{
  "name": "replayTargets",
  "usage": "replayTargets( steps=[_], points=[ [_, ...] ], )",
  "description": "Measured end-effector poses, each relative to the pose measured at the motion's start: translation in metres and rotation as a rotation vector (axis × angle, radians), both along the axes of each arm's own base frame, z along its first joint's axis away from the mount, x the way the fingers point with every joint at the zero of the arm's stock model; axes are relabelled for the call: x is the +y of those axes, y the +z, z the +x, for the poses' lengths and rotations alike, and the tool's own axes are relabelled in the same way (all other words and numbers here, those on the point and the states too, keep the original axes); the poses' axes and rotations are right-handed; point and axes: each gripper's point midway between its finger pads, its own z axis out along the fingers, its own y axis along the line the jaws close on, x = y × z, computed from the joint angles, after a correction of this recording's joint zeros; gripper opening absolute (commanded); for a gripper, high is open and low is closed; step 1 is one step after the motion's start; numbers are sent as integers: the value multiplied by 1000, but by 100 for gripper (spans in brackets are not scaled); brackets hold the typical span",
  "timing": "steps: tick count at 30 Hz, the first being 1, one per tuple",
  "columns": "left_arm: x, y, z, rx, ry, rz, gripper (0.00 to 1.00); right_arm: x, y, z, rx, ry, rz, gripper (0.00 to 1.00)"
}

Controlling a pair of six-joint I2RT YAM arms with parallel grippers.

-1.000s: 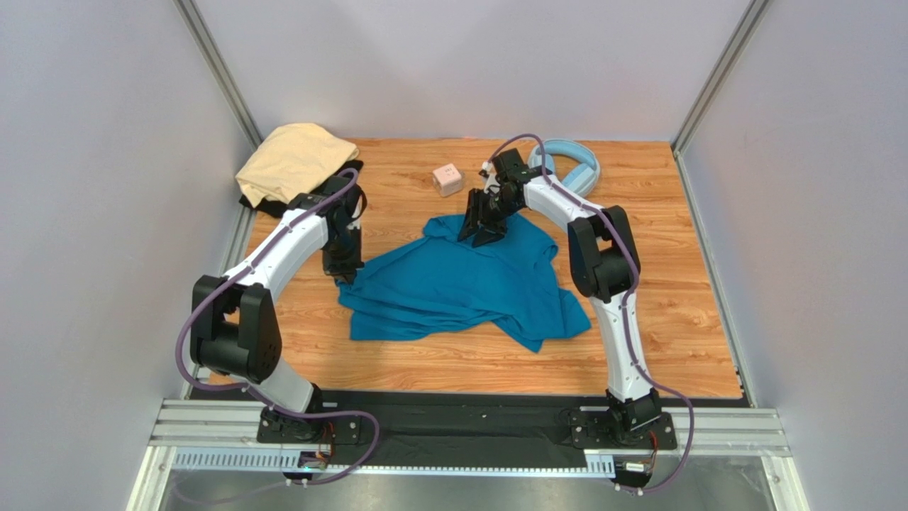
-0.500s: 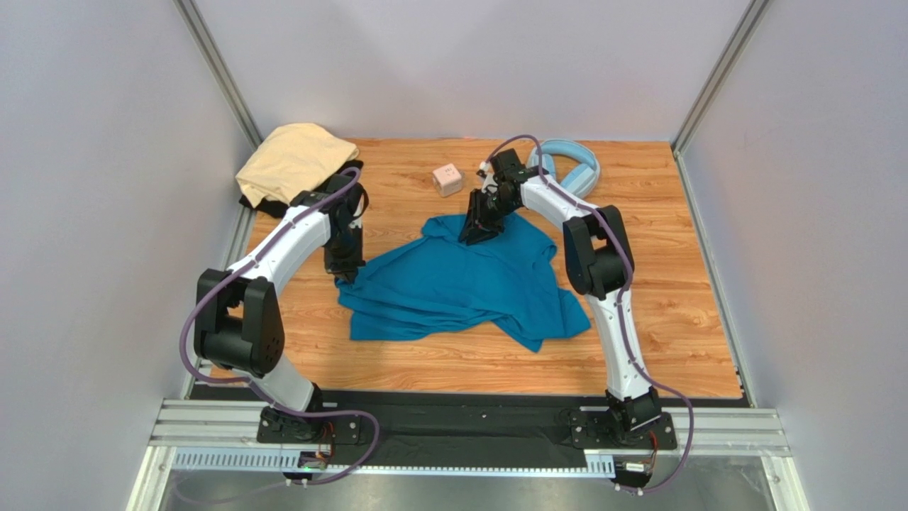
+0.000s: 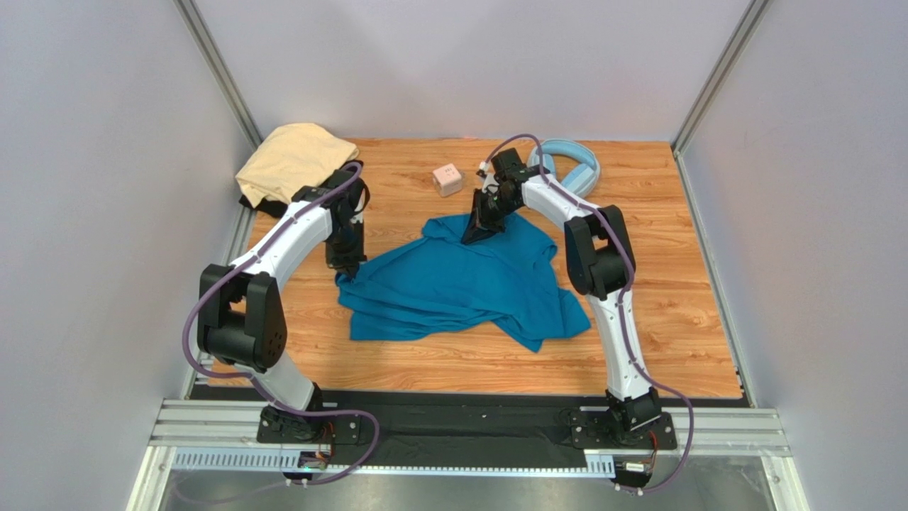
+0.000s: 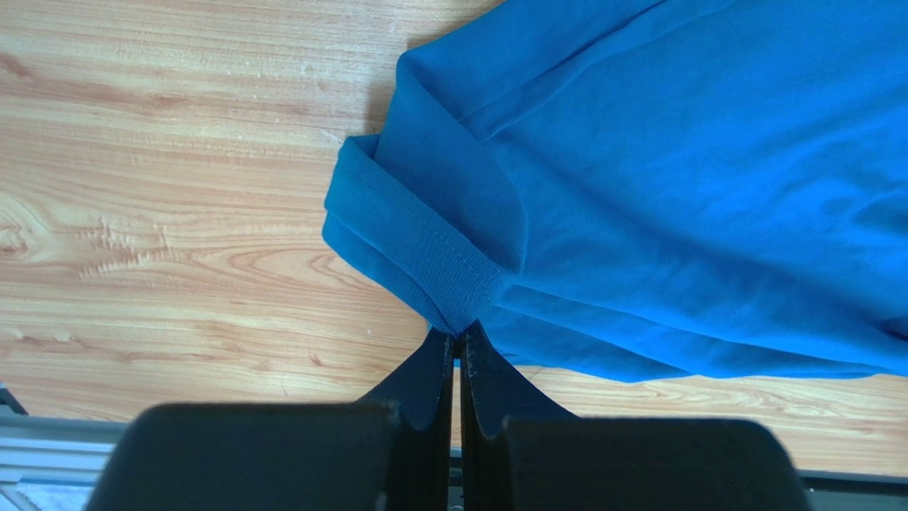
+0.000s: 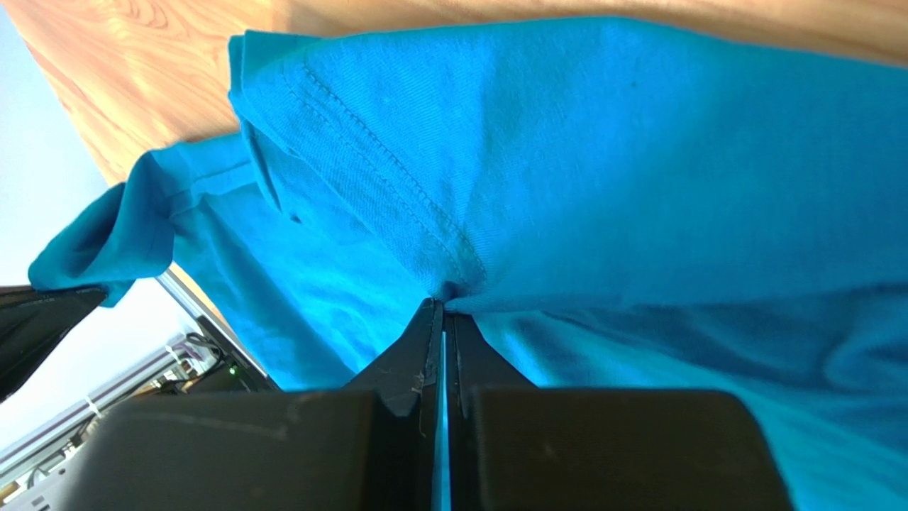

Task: Fold and stack the t-shirts

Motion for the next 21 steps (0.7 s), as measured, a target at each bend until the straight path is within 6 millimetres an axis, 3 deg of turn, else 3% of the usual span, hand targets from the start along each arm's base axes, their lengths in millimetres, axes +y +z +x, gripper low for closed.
replayTargets(
  steps=[4, 11, 16, 21],
  points=[
    [0, 0, 0, 0, 0, -1, 0, -6, 11, 0, -17, -2, -7, 0],
    [-1, 0, 2, -6, 0, -4, 0, -17, 59, 9, -118, -17, 9, 0],
    [-1, 1, 2, -11, 0, -5, 0, -22, 81, 6, -153, -13, 7, 0],
    [1, 23, 8, -103, 16, -12, 0, -36, 115, -4, -206, -28, 3, 0]
  ],
)
